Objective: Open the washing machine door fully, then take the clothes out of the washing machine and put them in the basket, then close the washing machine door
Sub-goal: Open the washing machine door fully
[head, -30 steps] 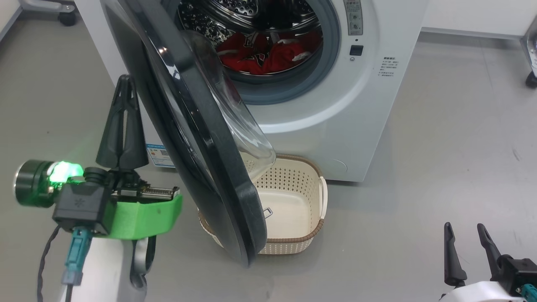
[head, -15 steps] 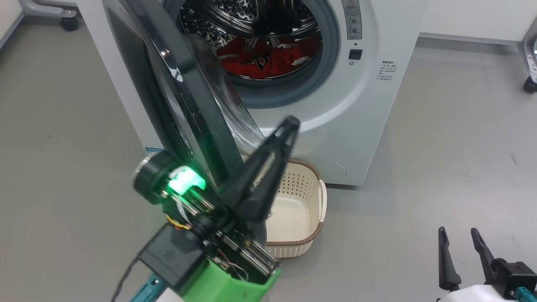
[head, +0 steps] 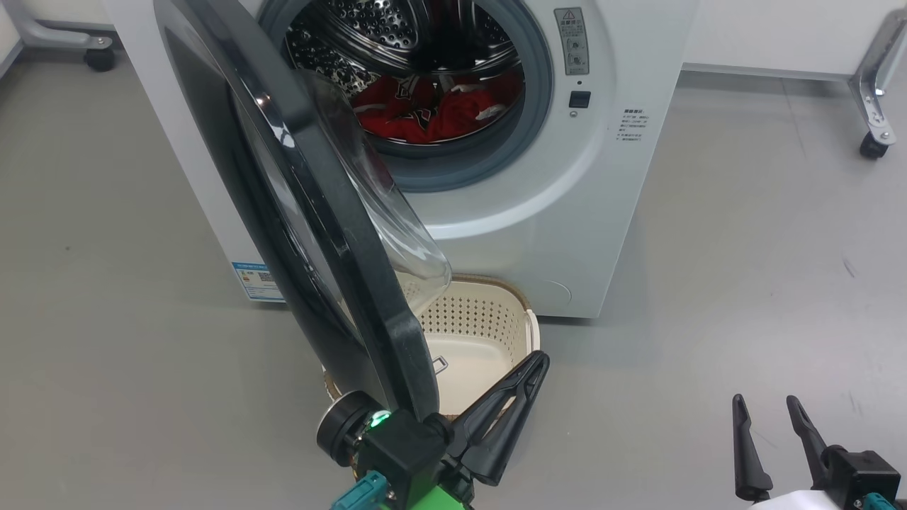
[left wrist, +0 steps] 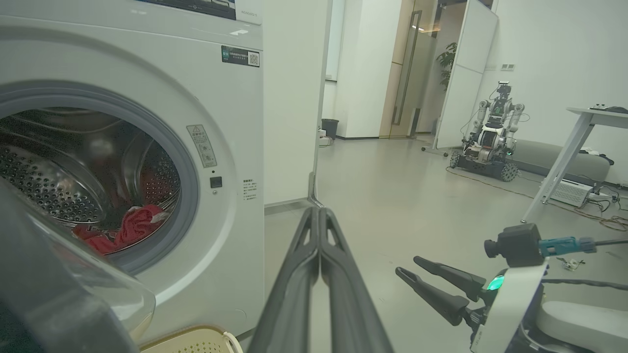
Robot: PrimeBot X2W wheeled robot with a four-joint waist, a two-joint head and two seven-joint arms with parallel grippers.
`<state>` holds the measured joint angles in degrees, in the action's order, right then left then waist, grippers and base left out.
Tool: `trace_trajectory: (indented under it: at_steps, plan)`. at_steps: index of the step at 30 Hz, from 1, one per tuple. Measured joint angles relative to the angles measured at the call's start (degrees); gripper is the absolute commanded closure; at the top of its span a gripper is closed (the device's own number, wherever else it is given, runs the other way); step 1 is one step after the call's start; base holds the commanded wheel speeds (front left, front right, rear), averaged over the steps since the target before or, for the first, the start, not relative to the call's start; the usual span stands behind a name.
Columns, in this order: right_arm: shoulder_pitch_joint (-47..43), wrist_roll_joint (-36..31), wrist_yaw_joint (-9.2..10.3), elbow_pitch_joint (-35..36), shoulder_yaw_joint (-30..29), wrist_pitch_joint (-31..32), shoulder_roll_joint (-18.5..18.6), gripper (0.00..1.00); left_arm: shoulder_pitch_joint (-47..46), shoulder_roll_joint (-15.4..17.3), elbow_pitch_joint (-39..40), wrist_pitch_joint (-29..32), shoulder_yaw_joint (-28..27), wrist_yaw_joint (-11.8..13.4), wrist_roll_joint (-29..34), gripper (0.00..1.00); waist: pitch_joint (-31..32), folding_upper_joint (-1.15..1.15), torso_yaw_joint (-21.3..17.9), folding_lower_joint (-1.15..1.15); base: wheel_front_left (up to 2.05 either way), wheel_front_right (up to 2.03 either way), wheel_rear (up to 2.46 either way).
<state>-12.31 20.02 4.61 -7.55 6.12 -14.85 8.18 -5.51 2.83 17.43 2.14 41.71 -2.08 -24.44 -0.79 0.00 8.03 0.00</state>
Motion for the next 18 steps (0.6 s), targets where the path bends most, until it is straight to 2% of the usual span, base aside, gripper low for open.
trace_trajectory:
  at_steps: [11,18]
  plan:
    - [0.02,-0.30,-0.45,0.01,0.00,0.00,-0.46,0.00,0.58,0.10,-6.21,1.14,-0.94,5.89,-0.14,1.00,-0.81,0.00,-1.08,0.00,0.00,0.00,0.00]
    - [0.03,-0.35,-0.52,0.00,-0.30,-0.01,-0.62,0.00,0.59,0.09,-11.45,1.18,-3.09,7.86,1.36,1.00,-1.40,0.00,-1.51,0.00,0.00,0.00,0.00]
